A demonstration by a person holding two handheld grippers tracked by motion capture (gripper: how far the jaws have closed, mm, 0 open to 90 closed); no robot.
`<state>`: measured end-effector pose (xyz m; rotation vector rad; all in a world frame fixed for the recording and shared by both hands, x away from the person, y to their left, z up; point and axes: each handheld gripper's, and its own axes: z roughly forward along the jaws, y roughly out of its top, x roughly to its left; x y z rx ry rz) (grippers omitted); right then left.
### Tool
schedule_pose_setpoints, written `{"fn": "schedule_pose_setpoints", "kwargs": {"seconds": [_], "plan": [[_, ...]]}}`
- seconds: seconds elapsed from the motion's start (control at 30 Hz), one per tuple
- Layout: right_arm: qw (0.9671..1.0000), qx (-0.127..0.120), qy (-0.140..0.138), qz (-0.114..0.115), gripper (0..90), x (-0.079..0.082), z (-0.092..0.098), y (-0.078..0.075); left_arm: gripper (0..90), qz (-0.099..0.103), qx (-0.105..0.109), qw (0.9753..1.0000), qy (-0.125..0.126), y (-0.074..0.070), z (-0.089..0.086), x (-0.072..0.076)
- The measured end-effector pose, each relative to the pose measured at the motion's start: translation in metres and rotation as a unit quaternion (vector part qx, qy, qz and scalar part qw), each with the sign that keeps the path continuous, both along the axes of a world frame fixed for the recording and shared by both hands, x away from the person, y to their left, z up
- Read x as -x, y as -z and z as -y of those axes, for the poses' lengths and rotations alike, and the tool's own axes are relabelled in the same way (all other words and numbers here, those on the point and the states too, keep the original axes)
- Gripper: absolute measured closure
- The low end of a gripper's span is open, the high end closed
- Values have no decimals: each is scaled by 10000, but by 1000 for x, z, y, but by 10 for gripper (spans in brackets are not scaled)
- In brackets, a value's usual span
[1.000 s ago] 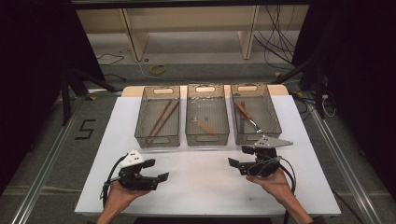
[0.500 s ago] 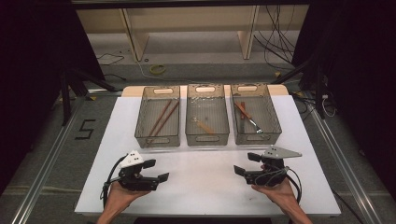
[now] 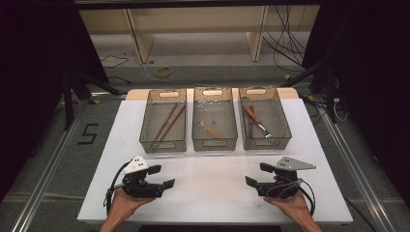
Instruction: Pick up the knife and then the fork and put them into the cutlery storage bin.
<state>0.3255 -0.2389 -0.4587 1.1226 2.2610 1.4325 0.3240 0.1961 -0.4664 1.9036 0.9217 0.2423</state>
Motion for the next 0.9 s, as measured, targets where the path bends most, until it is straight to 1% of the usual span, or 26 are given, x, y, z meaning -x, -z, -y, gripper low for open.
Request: {"fn": "schedule_pose_setpoints", "kwargs": {"seconds": [0.33, 0.9], "plan": [[10000, -39, 30, 73, 201, 0, 1, -1, 206, -2, -2, 10000, 12, 0, 0, 0], [9999, -51, 31, 89, 202, 1, 1, -2, 206, -2, -2, 10000, 9, 0, 0, 0]]}}
